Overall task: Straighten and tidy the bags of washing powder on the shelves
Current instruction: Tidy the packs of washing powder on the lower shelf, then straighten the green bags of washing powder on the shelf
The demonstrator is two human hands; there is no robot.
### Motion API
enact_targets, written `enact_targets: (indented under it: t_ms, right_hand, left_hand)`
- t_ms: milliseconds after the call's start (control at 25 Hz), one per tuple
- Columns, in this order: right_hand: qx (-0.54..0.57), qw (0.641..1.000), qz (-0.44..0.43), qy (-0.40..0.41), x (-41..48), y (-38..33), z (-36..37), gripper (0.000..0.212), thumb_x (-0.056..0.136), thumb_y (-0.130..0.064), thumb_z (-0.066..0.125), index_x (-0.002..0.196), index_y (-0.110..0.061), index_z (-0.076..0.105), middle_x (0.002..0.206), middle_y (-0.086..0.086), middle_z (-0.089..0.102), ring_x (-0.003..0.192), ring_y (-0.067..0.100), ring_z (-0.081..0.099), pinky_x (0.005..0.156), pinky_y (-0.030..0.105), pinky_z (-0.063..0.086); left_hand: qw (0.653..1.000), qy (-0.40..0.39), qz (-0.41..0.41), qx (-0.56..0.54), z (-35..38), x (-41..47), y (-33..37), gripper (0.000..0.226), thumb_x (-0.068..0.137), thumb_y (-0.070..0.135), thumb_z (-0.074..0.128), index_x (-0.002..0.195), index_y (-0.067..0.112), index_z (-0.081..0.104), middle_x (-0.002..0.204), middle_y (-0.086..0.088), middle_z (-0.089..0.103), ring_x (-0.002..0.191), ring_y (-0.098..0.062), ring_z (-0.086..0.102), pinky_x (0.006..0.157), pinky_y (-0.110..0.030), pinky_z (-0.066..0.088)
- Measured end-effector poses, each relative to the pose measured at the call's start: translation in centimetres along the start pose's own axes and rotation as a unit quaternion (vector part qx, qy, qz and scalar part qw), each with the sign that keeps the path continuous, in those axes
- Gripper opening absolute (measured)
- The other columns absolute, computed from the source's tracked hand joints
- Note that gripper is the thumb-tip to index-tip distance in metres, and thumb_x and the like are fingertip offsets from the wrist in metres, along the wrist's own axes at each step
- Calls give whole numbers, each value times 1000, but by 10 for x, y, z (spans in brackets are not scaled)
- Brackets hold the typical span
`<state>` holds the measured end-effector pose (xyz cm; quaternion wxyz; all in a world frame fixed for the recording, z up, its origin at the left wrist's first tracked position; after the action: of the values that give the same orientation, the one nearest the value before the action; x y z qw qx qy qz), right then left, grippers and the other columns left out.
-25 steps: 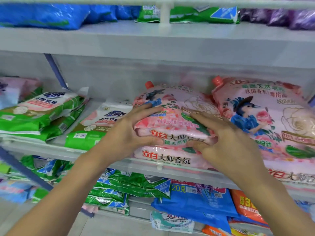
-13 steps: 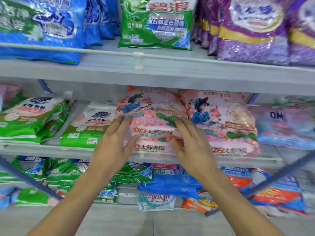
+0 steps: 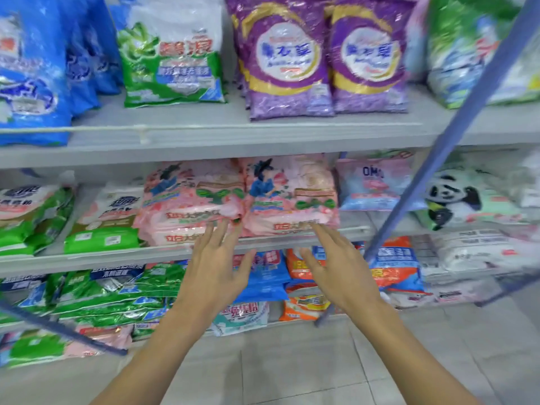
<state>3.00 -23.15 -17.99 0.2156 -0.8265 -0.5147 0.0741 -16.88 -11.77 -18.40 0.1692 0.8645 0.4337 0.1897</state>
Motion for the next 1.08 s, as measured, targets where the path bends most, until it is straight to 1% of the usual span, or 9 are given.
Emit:
enact_targets:
  t_ms: [80, 160, 360, 480, 560, 640, 760, 880, 1080]
  right_hand:
    - [10, 999, 25, 26, -19, 17, -38, 59, 101, -44, 55, 152, -17, 44, 155, 4, 47, 143, 25, 41, 115, 37, 31]
    - [24, 998, 37, 55, -38, 33, -77, 57, 98, -48, 55, 145, -16, 51, 147, 4, 54, 138, 26, 47, 112, 38, 36]
    - [50, 992, 49, 101, -77, 70, -155, 71, 85, -69, 40, 140, -25, 56, 138, -7, 59, 131, 15, 51, 107, 31, 40]
    - [52, 993, 58, 89, -95, 97, -185, 63, 85, -62, 47, 137, -27, 57, 134, -9, 59, 129, 14, 52, 105, 28, 40]
    - [56, 992, 66, 88, -103, 118, -204, 52, 93, -52, 57, 138, -27, 54, 138, -9, 56, 133, 14, 49, 106, 26, 37]
    - [59, 991, 72, 94, -102, 141, -221, 58, 96, -55, 55, 147, -28, 45, 148, -10, 48, 139, 12, 41, 111, 27, 35]
    - [69, 987, 91, 115, -93, 175, -250, 62, 97, -57, 52, 152, -31, 39, 152, -10, 46, 141, 11, 39, 113, 32, 37]
    - [76, 983, 104, 127, -74, 203, -278, 62, 98, -57, 51, 152, -30, 39, 154, -9, 44, 142, 12, 39, 113, 33, 36]
    - [70, 981, 105, 147, -15, 253, -318, 63, 98, -57, 51, 153, -28, 40, 155, -7, 44, 143, 14, 39, 115, 36, 36]
  left_hand:
    - [1000, 5, 22, -20, -2, -4, 47, 61, 97, 45, 58, 151, 19, 48, 161, -8, 39, 152, -32, 30, 123, -47, 28]
    - [998, 10, 49, -44, -6, -8, 95, 64, 95, 54, 50, 148, 18, 52, 156, -8, 46, 148, -31, 37, 121, -47, 32]
    - [993, 16, 85, -80, -11, -20, 207, 76, 89, 68, 33, 149, 26, 49, 156, 4, 44, 147, -19, 37, 121, -39, 32]
    - [992, -3, 99, -76, -6, -22, 257, 76, 89, 70, 34, 150, 27, 47, 157, 7, 41, 148, -16, 34, 122, -35, 29]
    - [991, -6, 114, -72, -2, -20, 286, 63, 96, 61, 47, 150, 28, 48, 157, 6, 42, 147, -15, 36, 122, -35, 30]
    - [989, -7, 133, -69, 0, -13, 312, 57, 99, 54, 50, 151, 31, 45, 158, 9, 40, 147, -12, 34, 121, -32, 29]
    - [986, -4, 152, -73, 3, 3, 350, 59, 102, 52, 47, 156, 31, 35, 160, 14, 34, 148, -8, 31, 120, -28, 25]
    - [981, 11, 167, -99, 9, 25, 382, 61, 101, 53, 47, 155, 27, 39, 158, 11, 40, 146, -9, 37, 120, -31, 31]
    - [981, 11, 164, -102, 32, 88, 426, 61, 101, 52, 49, 155, 26, 39, 159, 8, 39, 148, -12, 34, 119, -28, 26]
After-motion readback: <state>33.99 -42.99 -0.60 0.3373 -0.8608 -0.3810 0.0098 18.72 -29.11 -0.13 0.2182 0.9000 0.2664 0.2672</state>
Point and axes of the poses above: each hand's wrist, its own x-axis towards the middle knuckle, its own z-axis out of the palm, y = z × x, the point moved 3 cm from there along x, towards the middle knuckle
